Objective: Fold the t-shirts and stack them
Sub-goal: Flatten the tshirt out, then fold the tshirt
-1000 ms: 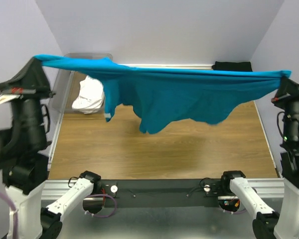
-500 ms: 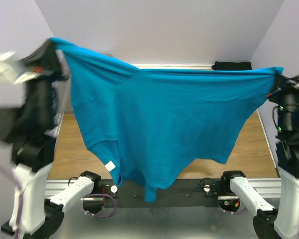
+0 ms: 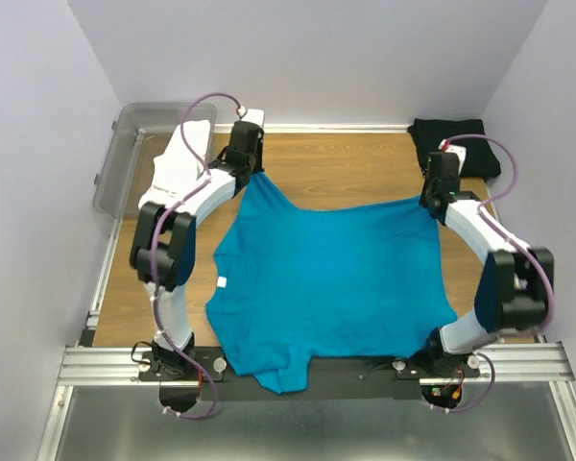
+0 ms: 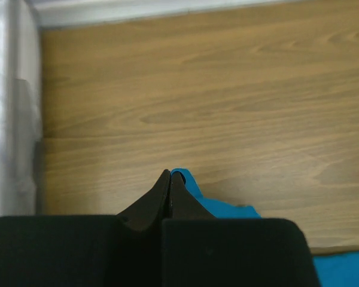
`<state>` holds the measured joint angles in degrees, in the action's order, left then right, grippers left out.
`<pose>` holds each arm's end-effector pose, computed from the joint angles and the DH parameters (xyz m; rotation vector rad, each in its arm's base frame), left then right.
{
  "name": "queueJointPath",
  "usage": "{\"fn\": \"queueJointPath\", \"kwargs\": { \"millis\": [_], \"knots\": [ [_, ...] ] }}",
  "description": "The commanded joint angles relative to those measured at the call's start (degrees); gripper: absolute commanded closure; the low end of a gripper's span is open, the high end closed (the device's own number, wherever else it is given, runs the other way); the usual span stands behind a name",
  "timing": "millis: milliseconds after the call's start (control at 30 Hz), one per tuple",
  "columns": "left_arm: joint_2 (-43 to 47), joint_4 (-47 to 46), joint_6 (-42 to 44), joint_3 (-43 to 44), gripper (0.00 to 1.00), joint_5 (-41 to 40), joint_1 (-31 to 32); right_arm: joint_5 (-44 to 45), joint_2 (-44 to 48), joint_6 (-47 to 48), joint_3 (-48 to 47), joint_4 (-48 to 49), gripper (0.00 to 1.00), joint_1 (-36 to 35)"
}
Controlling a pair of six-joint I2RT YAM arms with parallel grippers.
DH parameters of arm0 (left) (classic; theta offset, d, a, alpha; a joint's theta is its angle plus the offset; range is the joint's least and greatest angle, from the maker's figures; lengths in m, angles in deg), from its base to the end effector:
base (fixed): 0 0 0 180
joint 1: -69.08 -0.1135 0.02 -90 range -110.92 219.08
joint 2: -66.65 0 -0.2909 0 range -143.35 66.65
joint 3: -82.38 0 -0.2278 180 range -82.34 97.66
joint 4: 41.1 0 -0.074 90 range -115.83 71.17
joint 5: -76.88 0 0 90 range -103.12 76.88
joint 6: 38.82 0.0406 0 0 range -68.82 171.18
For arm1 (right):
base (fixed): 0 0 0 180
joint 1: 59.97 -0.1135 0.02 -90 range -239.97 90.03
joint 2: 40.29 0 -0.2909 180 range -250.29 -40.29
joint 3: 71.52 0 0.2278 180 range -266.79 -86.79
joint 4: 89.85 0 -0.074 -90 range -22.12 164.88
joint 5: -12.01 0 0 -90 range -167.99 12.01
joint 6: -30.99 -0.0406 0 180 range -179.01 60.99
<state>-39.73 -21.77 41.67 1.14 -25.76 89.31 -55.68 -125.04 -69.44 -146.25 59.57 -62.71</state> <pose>0.4057 -0.1400 0.3109 0.0522 2.0297 -0.1020 0.3028 -0.0009 0.2909 0.3508 2.2080 -0.3187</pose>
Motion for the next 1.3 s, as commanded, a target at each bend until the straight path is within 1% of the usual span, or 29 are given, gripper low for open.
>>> {"fn": "queueJointPath", "kwargs": {
  "millis": [0, 33, 67, 200, 300, 400, 433, 500, 600, 700, 800, 1033, 1200, 1267],
  "knots": [
    [-8.4, -1.7, -1.6, 6.8, 1.00, 1.6, -0.5, 1.0, -8.6, 0.5, -0.6, 18.7, 0.99, 1.2],
    [-10.4, -1.5, -1.9, 7.7, 1.00, 1.7, -0.5, 0.6, -11.0, 1.6, -1.4, 20.4, 0.99, 1.4],
    [-13.6, -1.4, -2.4, 9.3, 1.00, 1.9, -0.9, 0.0, -15.7, 2.2, -2.5, 20.9, 0.99, 1.8],
    [-18.2, -0.8, -4.4, 12.2, 1.00, 3.6, -1.8, -4.6, -23.3, 5.3, -6.8, 23.0, 0.99, 2.4],
    [-20.1, -0.9, -3.9, 14.3, 1.00, 3.1, -2.1, -4.7, -26.4, 7.4, -9.1, 25.2, 0.99, 2.5],
    [-21.6, -0.5, -4.1, 16.4, 1.00, 3.0, -3.0, -4.5, -31.4, 8.1, -12.2, 26.4, 0.99, 2.5],
    [-21.8, -0.5, -4.3, 16.8, 1.00, 3.1, -3.2, -4.4, -32.1, 8.2, -13.0, 26.5, 0.99, 3.8],
    [-21.8, 0.0, -4.9, 17.8, 1.00, 3.2, -3.4, -4.3, -33.1, 8.6, -14.4, 26.5, 0.99, 4.2],
    [-20.1, 1.6, -5.7, 17.6, 1.00, 3.9, -3.6, -4.3, -32.7, 9.3, -15.9, 26.5, 0.99, 4.7],
    [-17.6, 5.8, -7.0, 17.3, 1.00, 2.4, -3.5, -4.5, -30.5, 9.5, -15.4, 26.5, 0.99, 4.9],
    [-14.3, 7.5, -8.2, 15.1, 1.00, 2.2, -3.5, -4.5, -27.8, 9.2, -13.3, 26.5, 0.99, 5.0],
    [-9.1, 13.5, -10.9, 13.2, 1.00, 2.3, -3.6, -2.3, -23.0, 8.3, -8.8, 26.2, 0.99, 5.4],
    [-3.3, 14.7, -12.7, 9.2, 1.00, 3.0, -3.5, -1.7, -19.9, 8.2, -6.7, 26.0, 0.99, 5.5],
    [-1.8, 16.5, -13.7, 8.4, 1.00, 2.6, -3.5, -1.7, -18.6, 8.1, -5.8, 25.8, 0.99, 5.5]
  ]
}}
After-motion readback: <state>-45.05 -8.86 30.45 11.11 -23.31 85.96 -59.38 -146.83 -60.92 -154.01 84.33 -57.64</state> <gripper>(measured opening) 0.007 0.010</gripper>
